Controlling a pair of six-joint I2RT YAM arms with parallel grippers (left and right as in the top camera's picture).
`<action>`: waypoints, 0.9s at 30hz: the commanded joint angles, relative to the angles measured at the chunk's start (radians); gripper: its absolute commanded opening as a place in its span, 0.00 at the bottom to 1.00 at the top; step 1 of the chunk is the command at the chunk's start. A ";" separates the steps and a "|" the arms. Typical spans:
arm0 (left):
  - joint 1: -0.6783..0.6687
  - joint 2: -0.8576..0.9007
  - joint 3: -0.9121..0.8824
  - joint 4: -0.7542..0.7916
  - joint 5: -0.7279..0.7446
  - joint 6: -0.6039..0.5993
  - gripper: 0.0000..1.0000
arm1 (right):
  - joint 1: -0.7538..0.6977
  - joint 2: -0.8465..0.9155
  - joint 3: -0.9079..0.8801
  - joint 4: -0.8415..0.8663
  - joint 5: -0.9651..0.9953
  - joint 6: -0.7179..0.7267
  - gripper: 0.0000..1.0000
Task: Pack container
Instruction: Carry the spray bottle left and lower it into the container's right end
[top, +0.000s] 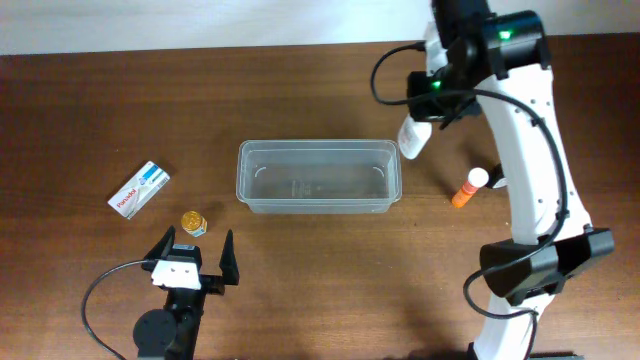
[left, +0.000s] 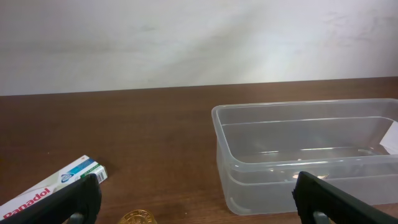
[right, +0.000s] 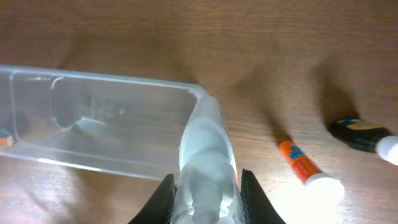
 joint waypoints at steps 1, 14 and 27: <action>-0.003 -0.006 -0.008 0.002 -0.007 0.011 1.00 | 0.062 -0.007 0.030 0.002 -0.002 0.052 0.18; -0.003 -0.006 -0.008 0.002 -0.007 0.011 0.99 | 0.175 -0.001 -0.016 0.010 0.113 0.192 0.18; -0.003 -0.006 -0.007 0.002 -0.007 0.011 0.99 | 0.190 -0.001 -0.314 0.214 0.159 0.267 0.19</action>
